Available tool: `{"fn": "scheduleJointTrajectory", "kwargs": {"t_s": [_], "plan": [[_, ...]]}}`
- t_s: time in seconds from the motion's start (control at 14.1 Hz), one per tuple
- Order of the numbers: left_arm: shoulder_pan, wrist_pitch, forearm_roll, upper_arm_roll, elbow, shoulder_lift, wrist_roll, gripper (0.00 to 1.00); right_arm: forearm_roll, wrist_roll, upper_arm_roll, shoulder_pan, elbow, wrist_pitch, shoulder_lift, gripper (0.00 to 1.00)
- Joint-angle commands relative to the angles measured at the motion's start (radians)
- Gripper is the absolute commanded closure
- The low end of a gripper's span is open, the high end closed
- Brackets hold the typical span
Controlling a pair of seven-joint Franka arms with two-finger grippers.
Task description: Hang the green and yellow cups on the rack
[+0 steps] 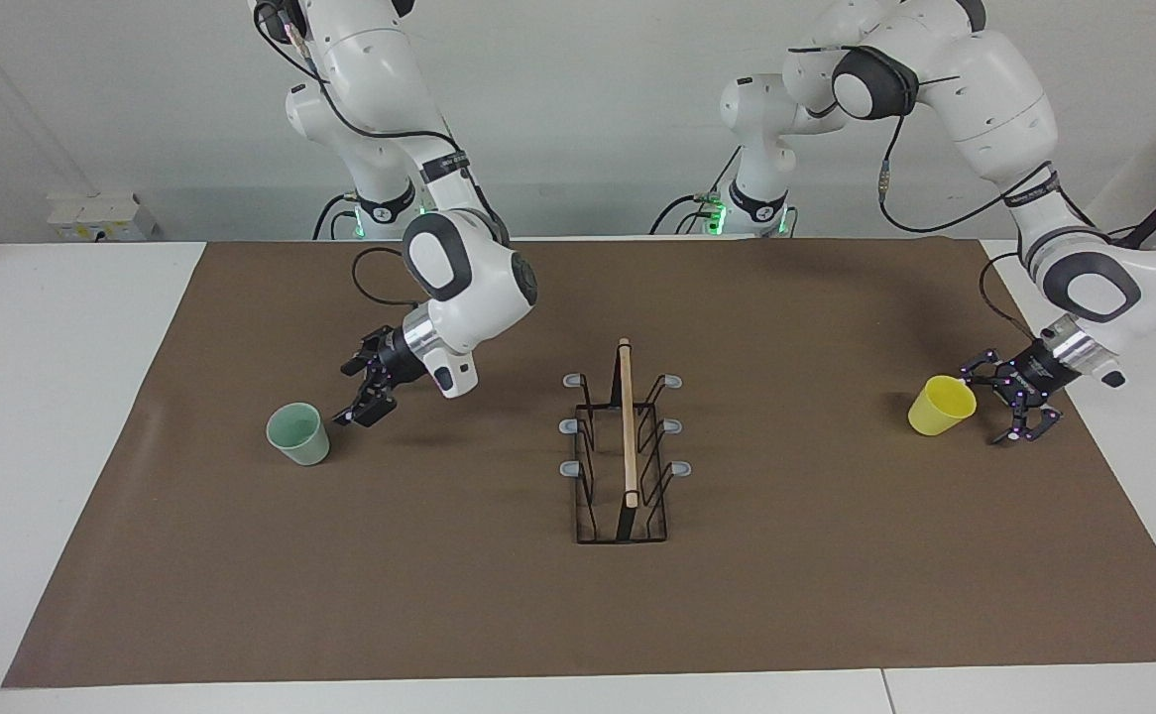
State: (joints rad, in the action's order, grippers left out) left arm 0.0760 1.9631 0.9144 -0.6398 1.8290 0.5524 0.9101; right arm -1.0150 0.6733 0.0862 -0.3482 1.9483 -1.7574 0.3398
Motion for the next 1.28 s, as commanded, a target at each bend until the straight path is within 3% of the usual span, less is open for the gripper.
{"fn": "scheduleJointTrajectory", "kwargs": {"t_s": [0.0,0.64,1.21], "plan": [[0.031,-0.031,0.084,-0.011,0.093,-0.065,-0.011,0.0,-0.066,-0.093,0.001,0.005,0.046,-0.019,0.018,0.0],[0.044,-0.067,0.219,-0.009,0.167,-0.127,-0.063,0.0,-0.241,-0.201,0.0,0.037,0.152,-0.148,0.048,0.0],[0.099,-0.01,0.221,-0.008,0.167,-0.129,-0.066,0.0,-0.43,-0.253,0.0,0.132,0.205,-0.229,0.048,0.0]]}}
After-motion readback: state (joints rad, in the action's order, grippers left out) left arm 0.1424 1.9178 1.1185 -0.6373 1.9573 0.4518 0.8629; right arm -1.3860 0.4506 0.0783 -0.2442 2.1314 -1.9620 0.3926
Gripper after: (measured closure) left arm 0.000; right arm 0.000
